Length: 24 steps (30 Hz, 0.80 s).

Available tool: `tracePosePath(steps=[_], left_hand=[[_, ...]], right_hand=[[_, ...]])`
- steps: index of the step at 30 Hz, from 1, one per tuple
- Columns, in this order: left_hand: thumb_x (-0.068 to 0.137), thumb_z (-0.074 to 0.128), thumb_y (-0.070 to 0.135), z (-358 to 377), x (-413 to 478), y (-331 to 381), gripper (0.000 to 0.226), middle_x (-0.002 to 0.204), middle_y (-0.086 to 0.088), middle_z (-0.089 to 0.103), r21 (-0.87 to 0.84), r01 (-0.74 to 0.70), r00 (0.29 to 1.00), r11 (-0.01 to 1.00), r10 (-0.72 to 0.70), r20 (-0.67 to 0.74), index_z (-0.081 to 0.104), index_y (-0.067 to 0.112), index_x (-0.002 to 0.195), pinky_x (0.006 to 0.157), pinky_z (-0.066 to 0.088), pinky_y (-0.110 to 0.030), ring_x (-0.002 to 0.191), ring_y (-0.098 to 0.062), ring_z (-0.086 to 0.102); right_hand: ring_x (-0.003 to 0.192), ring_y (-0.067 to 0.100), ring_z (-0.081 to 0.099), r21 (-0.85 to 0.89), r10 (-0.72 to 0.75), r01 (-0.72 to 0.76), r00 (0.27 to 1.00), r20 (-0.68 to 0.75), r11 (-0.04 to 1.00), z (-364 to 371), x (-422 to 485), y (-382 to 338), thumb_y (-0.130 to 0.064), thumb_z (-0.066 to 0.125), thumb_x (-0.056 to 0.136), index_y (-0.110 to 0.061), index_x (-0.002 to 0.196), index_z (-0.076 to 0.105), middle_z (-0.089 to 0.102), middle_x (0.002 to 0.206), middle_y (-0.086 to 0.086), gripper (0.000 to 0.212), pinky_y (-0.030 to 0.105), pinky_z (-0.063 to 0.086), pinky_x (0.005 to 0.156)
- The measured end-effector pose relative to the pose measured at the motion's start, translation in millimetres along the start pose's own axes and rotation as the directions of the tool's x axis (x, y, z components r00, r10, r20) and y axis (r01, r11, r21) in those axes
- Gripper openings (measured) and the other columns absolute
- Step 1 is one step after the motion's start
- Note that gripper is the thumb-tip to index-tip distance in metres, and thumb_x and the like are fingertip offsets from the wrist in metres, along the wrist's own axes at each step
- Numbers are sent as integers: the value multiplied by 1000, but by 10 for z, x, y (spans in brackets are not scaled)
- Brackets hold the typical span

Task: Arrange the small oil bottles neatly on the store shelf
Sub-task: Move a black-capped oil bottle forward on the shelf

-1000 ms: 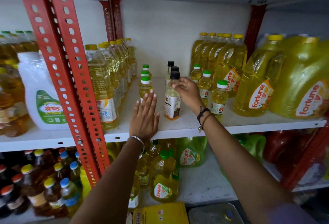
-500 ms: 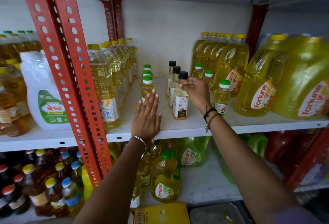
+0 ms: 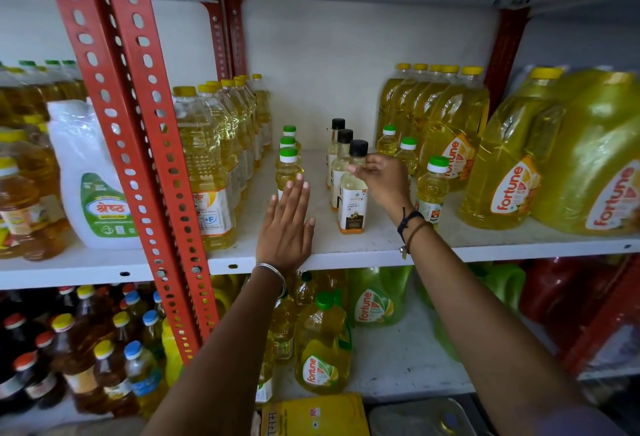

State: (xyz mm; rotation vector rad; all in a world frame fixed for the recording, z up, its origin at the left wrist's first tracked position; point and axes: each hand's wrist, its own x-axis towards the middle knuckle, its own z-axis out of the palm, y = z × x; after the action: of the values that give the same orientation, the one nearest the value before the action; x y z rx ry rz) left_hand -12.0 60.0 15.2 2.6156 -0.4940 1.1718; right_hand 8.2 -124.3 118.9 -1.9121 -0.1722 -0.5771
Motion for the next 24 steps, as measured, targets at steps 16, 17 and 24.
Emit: tracePosePath(steps=[16, 17, 24], left_hand=[[98, 25, 32, 3, 0, -5, 60, 159, -6, 7, 14, 5, 1000, 1000, -5, 15, 8, 9, 152, 117, -5, -34, 146, -18, 3], [98, 25, 32, 4, -1, -4, 60, 159, -6, 7, 17, 6, 1000, 1000, -6, 14, 9, 9, 152, 117, -5, -34, 147, -18, 2], [99, 24, 32, 6, -5, 3, 60, 159, -6, 7, 7, 8, 1000, 1000, -8, 8, 7, 9, 151, 117, -5, -34, 147, -19, 3]], right_hand=[[80, 13, 63, -43, -103, 102, 994, -27, 994, -183, -358, -148, -19, 73, 78, -8, 95, 71, 73, 95, 12, 22, 27, 50, 75], [82, 14, 64, -43, -102, 101, 994, -35, 994, -192, -370, -152, -19, 73, 77, -7, 96, 71, 73, 96, 13, 23, 26, 48, 74], [87, 16, 63, 1, -75, 75, 995, -66, 997, -235, -432, -163, -18, 73, 77, -3, 103, 68, 71, 104, 17, 30, 28, 49, 79]])
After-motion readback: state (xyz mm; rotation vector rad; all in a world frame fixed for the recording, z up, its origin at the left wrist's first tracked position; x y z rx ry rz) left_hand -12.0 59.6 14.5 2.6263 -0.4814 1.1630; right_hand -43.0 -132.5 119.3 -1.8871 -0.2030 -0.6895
